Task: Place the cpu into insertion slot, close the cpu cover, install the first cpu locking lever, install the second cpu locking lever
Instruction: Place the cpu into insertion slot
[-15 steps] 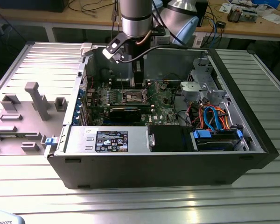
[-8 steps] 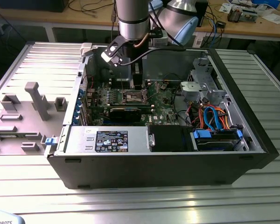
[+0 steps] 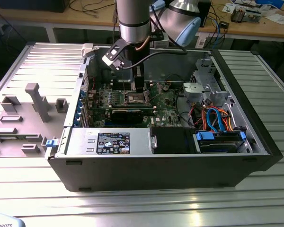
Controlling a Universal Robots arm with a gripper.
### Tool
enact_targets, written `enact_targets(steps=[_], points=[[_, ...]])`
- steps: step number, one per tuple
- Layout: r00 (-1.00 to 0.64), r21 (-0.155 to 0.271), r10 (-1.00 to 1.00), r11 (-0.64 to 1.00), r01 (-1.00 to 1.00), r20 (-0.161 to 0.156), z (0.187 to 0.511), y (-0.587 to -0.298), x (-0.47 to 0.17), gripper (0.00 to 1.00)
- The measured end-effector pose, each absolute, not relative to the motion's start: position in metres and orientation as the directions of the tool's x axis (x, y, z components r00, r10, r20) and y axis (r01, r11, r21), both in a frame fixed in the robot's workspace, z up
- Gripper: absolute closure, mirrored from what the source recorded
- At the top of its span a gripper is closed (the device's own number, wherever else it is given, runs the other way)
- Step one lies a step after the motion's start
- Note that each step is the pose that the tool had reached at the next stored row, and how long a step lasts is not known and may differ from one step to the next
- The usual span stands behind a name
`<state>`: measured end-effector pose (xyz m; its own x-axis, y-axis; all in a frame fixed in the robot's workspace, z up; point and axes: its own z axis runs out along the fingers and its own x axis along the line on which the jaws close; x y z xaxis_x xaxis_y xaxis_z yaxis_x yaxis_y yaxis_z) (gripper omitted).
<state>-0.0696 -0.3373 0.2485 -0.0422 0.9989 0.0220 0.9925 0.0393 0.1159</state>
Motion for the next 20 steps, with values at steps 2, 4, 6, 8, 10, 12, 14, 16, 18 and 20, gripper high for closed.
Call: enact_targets(steps=[2,4,6,8,10,12,14,16,18,20], points=[[-0.042,0.116,0.999,0.039,0.992,0.022,0.249,-0.337,-0.07,0.46],[-0.042,0.116,0.999,0.039,0.992,0.022,0.249,-0.337,-0.07,0.46],[-0.042,0.116,0.999,0.04,0.992,0.022,0.249,-0.337,-0.07,0.46],[-0.042,0.116,0.999,0.04,0.992,0.022,0.249,-0.337,-0.07,0.46],[-0.042,0.116,0.999,0.039,0.992,0.022,0.248,-0.337,-0.07,0.46],[-0.04,0.116,0.999,0.037,0.993,0.022,0.246,-0.337,-0.07,0.46],[-0.037,0.116,0.999,0.034,0.993,0.022,0.24,-0.337,-0.07,0.46],[-0.034,0.116,0.999,0.031,0.993,0.022,0.235,-0.337,-0.07,0.46],[-0.033,0.116,0.999,0.03,0.993,0.022,0.231,-0.337,-0.071,0.46],[-0.033,0.116,0.999,0.03,0.993,0.022,0.225,-0.337,-0.072,0.46]])
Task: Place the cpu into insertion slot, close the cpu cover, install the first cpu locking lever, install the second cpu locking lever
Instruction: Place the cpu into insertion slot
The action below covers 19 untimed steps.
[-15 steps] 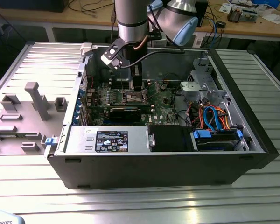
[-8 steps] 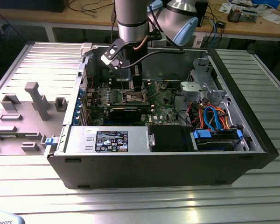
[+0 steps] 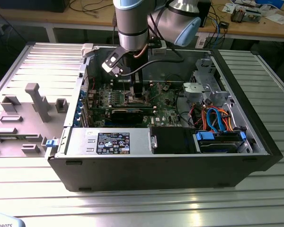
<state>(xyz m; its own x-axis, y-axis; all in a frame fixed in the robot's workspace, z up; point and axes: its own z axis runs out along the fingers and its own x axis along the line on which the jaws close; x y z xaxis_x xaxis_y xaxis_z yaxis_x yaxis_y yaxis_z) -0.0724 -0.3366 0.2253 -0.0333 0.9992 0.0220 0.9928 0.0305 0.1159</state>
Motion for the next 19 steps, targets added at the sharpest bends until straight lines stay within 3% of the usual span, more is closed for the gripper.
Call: enact_targets(steps=[19], points=[[-0.013,0.116,1.0,0.011,0.993,0.022,0.207,-0.337,-0.076,0.46]])
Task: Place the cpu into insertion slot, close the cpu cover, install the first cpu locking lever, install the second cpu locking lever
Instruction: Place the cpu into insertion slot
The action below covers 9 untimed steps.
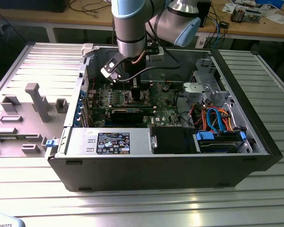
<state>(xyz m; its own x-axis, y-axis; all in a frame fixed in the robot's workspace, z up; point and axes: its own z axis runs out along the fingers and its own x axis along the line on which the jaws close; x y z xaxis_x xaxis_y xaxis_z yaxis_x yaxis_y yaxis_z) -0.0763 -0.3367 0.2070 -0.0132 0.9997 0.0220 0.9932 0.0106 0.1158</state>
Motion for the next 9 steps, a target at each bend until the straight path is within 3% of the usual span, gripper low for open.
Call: enact_targets(steps=[9], points=[[-0.013,0.116,1.0,0.011,0.993,0.022,0.2056,-0.3368,-0.0772,0.46]])
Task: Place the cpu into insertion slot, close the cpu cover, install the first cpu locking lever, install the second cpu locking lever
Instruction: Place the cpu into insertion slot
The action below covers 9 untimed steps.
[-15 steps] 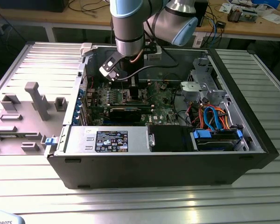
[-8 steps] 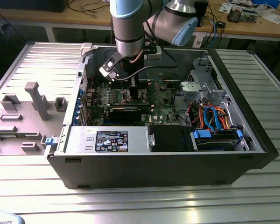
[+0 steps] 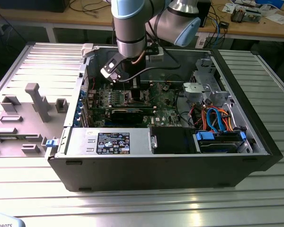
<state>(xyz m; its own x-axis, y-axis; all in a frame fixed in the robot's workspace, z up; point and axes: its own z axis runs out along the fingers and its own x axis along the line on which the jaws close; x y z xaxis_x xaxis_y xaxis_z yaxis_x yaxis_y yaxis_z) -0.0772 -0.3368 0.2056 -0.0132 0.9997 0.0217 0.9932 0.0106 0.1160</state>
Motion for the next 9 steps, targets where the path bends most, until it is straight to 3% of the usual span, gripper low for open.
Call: enact_targets(steps=[4,9], points=[[-0.013,0.116,1.0,0.013,0.993,-0.001,0.2049,-0.3369,-0.0773,0.46],[-0.011,0.116,1.0,0.011,0.993,-0.001,0.2032,-0.3369,-0.0773,0.46]])
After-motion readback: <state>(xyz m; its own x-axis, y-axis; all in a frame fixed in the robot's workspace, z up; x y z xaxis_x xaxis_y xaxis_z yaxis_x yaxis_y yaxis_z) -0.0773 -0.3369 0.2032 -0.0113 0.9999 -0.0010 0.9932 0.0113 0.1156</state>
